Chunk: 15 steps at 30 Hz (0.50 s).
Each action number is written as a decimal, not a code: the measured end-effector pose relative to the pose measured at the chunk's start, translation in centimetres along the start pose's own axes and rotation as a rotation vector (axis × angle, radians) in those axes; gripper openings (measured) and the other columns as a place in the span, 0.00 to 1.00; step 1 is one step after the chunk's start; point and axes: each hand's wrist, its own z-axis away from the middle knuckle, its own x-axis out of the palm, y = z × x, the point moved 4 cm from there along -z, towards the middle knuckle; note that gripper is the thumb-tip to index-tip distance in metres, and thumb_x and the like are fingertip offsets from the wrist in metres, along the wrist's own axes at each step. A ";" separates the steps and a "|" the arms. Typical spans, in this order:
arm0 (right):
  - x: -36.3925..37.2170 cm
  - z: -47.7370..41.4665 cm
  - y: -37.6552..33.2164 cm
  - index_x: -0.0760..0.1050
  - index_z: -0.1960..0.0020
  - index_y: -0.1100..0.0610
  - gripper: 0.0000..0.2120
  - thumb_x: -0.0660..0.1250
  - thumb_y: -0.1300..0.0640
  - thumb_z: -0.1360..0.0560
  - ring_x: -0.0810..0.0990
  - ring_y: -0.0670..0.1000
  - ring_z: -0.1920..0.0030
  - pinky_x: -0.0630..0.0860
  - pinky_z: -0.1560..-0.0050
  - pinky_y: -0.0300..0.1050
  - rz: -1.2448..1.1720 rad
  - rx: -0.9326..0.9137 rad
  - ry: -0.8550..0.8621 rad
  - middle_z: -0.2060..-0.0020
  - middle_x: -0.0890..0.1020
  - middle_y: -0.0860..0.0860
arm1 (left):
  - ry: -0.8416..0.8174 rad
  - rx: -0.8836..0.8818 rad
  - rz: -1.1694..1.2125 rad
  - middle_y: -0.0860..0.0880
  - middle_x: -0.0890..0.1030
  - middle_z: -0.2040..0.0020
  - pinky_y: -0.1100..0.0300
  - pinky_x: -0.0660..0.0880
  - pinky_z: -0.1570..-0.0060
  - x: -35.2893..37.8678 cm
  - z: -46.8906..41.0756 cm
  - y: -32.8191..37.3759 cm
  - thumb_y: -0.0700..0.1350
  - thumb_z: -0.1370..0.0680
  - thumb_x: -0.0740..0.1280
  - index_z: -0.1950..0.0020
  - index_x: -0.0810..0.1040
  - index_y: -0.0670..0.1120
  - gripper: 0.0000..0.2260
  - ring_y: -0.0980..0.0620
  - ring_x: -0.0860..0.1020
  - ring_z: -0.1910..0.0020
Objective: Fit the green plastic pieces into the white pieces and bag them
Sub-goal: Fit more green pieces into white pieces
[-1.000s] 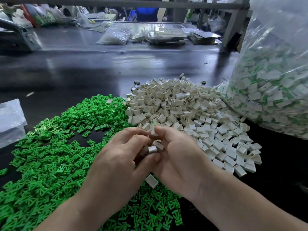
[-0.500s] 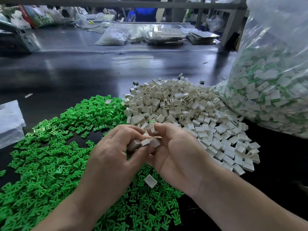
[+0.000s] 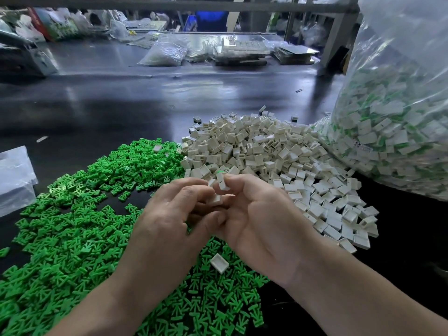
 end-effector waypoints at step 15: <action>-0.8 -0.3 -2.0 0.81 0.61 0.64 0.08 0.63 0.71 0.32 0.84 0.60 0.63 0.83 0.65 0.48 -0.107 -0.118 0.031 0.61 0.81 0.62 | 0.201 -0.085 0.400 0.54 0.83 0.56 0.71 0.75 0.61 -2.9 0.2 -0.6 0.51 0.25 0.72 0.47 0.80 0.60 0.08 0.57 0.81 0.61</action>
